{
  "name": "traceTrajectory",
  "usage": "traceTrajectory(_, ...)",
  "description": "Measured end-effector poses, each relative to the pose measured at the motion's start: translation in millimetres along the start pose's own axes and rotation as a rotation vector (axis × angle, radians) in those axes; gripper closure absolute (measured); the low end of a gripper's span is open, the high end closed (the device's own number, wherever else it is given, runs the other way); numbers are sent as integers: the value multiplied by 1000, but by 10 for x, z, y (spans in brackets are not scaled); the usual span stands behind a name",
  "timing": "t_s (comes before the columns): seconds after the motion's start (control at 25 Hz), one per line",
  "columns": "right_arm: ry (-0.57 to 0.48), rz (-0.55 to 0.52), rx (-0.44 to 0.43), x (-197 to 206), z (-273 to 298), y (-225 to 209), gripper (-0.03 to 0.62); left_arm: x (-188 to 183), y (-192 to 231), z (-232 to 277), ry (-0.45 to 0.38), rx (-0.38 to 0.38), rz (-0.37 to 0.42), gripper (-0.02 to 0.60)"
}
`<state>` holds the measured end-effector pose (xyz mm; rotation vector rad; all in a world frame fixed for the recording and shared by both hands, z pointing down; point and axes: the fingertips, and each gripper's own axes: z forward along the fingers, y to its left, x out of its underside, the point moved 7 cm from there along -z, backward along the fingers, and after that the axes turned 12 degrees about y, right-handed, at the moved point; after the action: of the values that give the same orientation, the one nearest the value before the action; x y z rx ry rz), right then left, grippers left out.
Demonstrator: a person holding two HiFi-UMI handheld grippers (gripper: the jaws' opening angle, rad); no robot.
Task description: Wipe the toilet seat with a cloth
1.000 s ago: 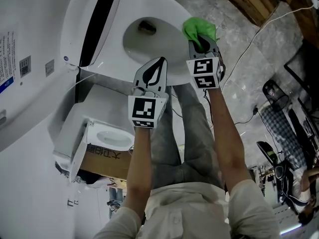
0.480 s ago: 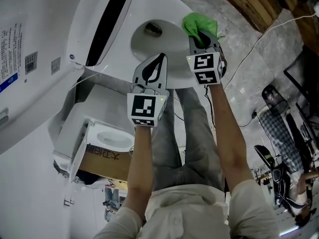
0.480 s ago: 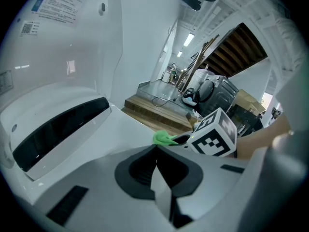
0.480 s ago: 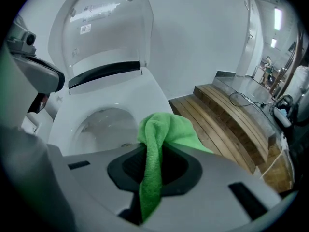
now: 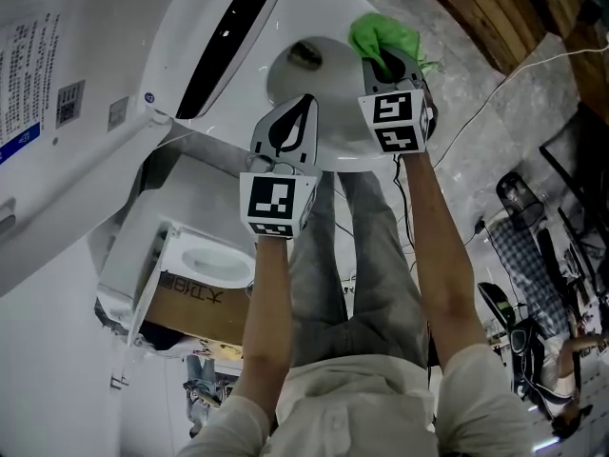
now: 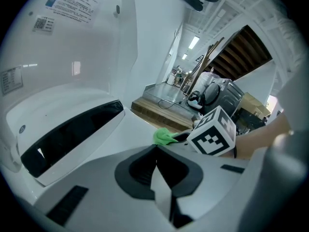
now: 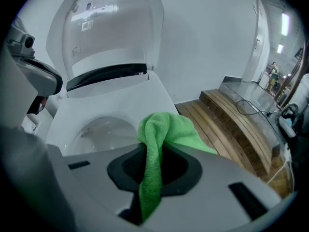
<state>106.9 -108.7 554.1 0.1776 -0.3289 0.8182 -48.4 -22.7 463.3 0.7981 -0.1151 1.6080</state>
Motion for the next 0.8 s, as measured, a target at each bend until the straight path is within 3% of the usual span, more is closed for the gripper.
traceTrajectory(0.8, -14, -111, -35, -616, 203, 265, 543, -1, 423, -220, -44, -43, -61, 569)
